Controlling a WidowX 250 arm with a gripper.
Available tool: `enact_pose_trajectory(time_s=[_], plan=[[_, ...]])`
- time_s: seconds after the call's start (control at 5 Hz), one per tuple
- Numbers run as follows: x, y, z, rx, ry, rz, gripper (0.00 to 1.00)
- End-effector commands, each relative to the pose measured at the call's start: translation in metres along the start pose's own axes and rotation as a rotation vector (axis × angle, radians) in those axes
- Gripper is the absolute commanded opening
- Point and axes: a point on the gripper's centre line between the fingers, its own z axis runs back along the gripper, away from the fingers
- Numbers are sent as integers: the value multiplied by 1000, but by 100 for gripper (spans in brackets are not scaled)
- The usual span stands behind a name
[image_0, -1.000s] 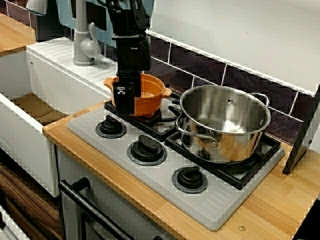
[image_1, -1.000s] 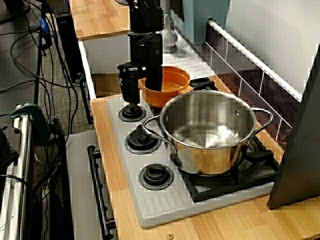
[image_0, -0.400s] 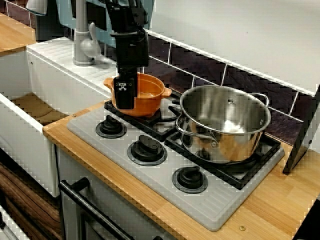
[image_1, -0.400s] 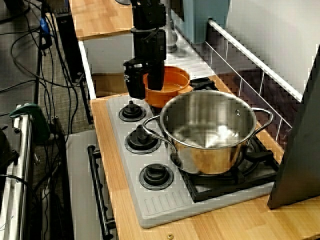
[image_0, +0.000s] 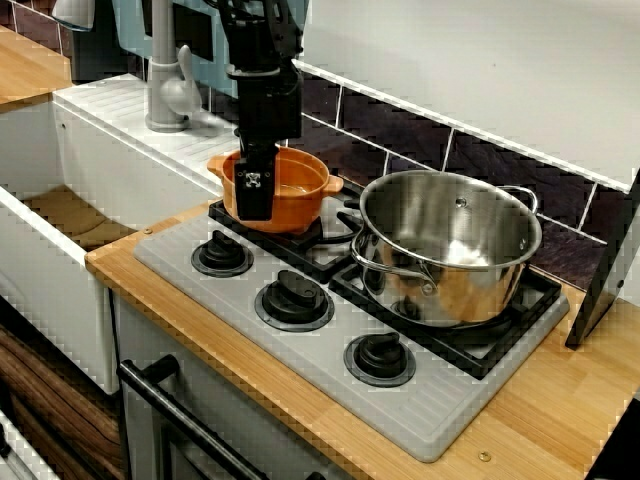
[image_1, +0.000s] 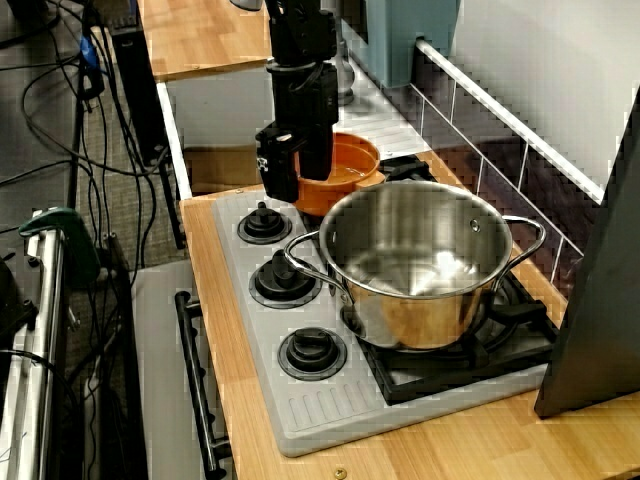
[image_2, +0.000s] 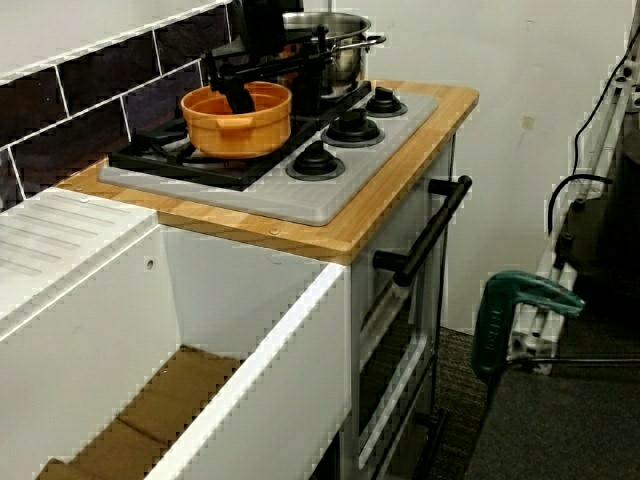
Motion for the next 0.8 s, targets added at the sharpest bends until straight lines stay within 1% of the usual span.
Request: enact_pose_trajectory(time_s=[0.0, 0.4, 0.6], plan=[[-12, -6, 10, 87, 17, 59, 0], [-13, -2, 12, 76, 12, 68, 0], [-11, 0, 26, 73, -3, 72, 0]])
